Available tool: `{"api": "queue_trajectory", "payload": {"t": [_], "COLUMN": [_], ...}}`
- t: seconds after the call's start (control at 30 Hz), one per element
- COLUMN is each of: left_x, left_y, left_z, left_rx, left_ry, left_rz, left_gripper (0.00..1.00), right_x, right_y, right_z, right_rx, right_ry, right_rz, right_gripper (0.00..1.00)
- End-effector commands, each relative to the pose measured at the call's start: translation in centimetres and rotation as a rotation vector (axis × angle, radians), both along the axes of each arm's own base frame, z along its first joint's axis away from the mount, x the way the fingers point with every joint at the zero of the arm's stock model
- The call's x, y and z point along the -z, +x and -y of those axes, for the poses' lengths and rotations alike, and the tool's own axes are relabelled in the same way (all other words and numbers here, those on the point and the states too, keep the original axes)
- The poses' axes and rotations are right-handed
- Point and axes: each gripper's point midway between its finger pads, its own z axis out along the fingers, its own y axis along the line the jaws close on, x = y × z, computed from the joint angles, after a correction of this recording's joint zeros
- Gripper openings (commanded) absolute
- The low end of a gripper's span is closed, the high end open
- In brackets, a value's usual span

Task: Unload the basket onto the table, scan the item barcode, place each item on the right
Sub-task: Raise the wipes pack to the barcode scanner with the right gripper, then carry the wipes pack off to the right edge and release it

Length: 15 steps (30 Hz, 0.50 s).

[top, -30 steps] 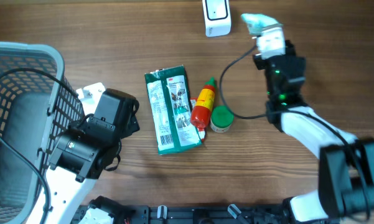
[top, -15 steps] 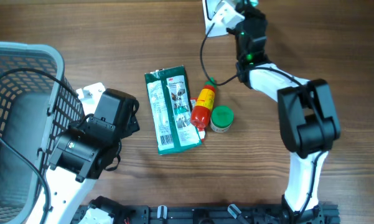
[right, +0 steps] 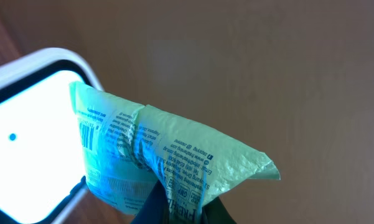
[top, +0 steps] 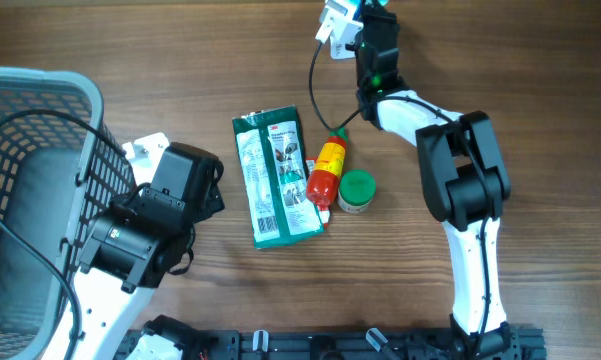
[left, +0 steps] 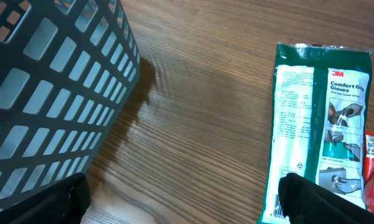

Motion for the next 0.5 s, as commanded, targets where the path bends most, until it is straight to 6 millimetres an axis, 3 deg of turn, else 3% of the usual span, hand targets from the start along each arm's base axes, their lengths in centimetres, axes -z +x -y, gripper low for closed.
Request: {"api": "queue_trajectory", "payload": {"t": [0.0,0.2,0.3,0.4,0.47], "left_x": [0.0,0.0,0.0,0.0,0.0], "left_y": [0.0,0.0,0.0,0.0,0.0], "left_z": [-0.4,-0.4,-0.4,-0.4,-0.4], "left_rx": [-0.025,-0.025,-0.025,-0.025,-0.025], "left_ry": [0.005,0.005,0.005,0.005,0.005], "left_rz": [0.009,0.009,0.009,0.009,0.009], "left_gripper": [1.0,1.0,1.0,1.0,1.0], "right_x": [1.6,1.7,0.8,-4.8,-9.1], "right_y": [-0.1,-0.2,-0.3,-0.7,-1.2], "right_z": [-1.7,-0.5,-0.1,1.1,3.3], "right_rx": [-0.009,0.069,0.091,0.111,0.145], "right_ry": [-0.027,0.008,0.047,0.12,0.167], "right_rz": [-0.043,-0.047,-0.04,0.002,0.031], "right_gripper": [0.05,0.04,0.04,0.04,0.04]}}
